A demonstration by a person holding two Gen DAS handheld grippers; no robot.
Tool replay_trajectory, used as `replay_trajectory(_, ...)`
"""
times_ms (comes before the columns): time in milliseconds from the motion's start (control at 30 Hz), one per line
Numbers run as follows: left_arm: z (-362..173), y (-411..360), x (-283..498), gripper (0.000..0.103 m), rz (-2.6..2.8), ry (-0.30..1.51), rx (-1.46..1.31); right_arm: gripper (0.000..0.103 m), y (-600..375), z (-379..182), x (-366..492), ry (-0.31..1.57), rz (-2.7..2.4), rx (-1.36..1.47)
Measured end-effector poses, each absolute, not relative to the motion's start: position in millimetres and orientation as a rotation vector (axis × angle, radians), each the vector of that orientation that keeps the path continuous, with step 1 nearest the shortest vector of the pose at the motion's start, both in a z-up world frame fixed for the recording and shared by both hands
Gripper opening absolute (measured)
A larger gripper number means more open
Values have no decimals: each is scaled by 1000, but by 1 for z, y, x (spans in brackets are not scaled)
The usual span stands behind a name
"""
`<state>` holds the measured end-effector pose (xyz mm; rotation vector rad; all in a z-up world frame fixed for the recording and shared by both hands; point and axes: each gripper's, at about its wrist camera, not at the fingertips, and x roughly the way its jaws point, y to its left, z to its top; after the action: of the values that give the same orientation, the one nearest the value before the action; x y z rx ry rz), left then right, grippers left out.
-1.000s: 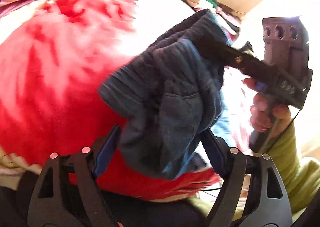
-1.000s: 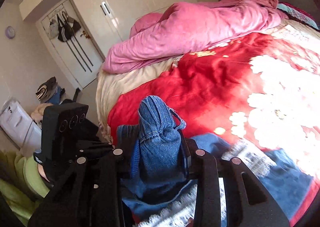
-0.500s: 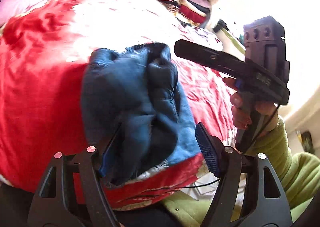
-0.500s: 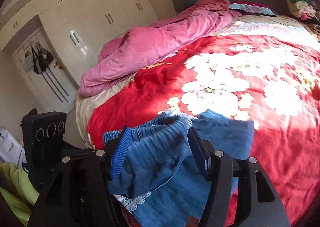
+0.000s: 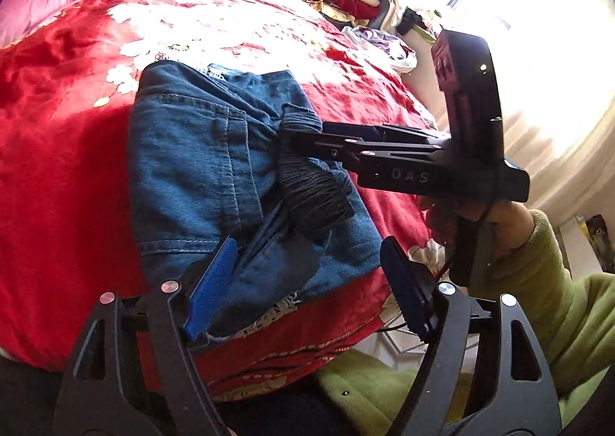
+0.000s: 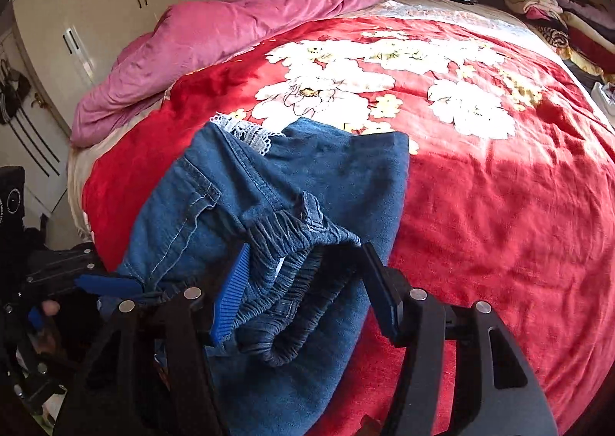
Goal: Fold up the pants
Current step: 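Lay the waistband onto the pants and open the left gripper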
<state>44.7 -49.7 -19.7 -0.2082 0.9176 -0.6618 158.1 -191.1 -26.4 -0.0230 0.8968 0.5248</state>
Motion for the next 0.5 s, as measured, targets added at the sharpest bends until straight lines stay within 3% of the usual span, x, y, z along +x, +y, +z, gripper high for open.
replay_trajectory(267, 2, -30, 37, 79, -538, 850, -179, 64, -206, 3, 142, 810, 530, 55)
replay_trajectory(500, 8, -15, 40, 86, -440, 835, -143, 65, -219, 26, 112, 732, 535, 31)
